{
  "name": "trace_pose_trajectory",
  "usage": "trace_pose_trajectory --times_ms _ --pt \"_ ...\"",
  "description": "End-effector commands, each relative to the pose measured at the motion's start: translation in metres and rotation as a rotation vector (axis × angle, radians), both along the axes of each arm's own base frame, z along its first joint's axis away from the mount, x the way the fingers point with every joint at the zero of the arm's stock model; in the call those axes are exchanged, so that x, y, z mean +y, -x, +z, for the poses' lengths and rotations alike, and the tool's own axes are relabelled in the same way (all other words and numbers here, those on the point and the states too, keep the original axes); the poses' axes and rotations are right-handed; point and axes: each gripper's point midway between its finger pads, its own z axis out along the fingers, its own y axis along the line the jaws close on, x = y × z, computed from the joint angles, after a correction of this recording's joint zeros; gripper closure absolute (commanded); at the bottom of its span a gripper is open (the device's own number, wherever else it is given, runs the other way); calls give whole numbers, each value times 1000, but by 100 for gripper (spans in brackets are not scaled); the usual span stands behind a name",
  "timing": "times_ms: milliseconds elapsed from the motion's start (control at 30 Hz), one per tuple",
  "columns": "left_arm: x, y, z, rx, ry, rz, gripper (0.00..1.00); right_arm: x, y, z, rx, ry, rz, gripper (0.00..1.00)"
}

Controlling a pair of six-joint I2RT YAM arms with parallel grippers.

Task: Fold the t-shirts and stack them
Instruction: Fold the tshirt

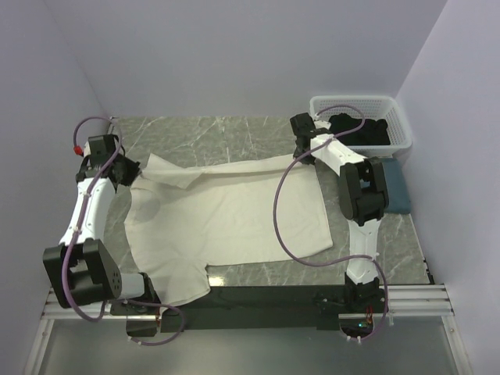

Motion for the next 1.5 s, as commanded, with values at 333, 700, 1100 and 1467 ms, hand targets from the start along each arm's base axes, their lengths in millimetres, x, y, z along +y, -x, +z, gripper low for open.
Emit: trace_pose_trajectory --times_ms 333,700,1100,1467 --pt "-15 66 -55 58 117 110 99 -6 10 37 -61 -24 -2 100" --pt "-26 85 -79 81 195 149 99 -7 12 35 -58 -11 14 100" --pt "-16 90 -38 27 142 178 99 -7 24 34 -38 -33 12 100" --pt "-17 105 -55 88 137 197 99 -13 52 20 19 -37 -5 100"
